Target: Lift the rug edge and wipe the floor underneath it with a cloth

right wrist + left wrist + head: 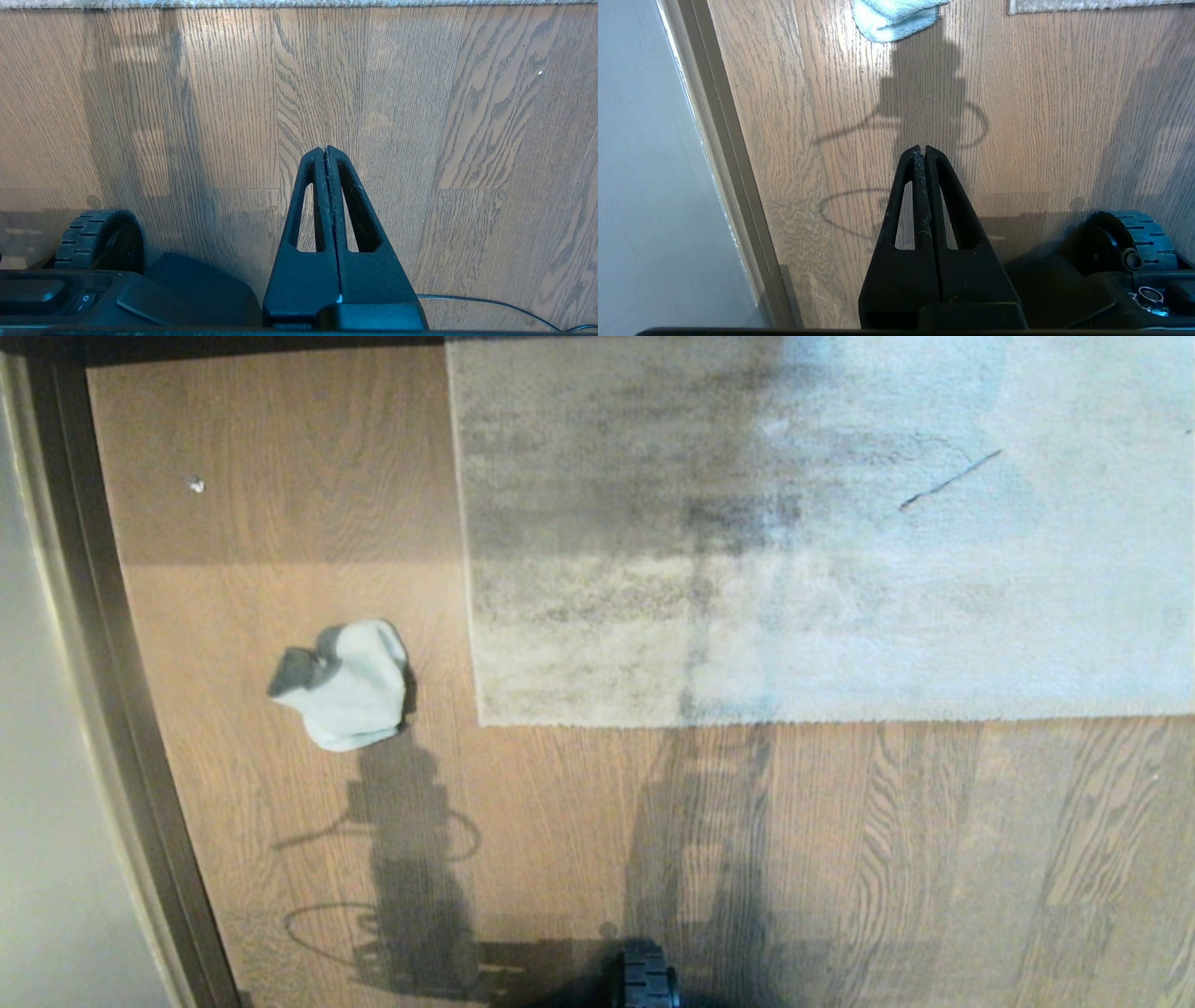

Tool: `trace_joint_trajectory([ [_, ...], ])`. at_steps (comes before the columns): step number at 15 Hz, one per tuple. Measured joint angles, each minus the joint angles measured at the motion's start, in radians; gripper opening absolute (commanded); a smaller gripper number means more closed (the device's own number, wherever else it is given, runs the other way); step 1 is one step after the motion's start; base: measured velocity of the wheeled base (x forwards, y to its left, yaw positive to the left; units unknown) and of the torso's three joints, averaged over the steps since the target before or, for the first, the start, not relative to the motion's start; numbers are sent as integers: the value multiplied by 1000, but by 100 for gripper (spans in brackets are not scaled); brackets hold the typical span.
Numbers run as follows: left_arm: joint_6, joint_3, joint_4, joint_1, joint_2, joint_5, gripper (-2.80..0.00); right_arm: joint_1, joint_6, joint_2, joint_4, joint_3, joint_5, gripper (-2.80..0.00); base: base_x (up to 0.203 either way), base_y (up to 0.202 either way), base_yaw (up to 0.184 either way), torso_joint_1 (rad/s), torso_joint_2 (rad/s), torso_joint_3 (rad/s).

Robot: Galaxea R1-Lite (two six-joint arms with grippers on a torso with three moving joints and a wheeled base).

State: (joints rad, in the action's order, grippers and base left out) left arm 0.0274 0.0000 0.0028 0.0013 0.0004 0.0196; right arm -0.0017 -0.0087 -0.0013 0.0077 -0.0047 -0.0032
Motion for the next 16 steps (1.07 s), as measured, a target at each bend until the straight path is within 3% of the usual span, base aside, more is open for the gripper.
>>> trace_joint_trajectory([
  [12,-1,0,-1,0,0,2,-280,0,-3,0,-10,5,0,-280,0,0,0,0,0,0],
  [16,-6,0,0,0,0,0,-280,0,-3,0,-10,5,0,-280,0,0,0,1,2,137],
])
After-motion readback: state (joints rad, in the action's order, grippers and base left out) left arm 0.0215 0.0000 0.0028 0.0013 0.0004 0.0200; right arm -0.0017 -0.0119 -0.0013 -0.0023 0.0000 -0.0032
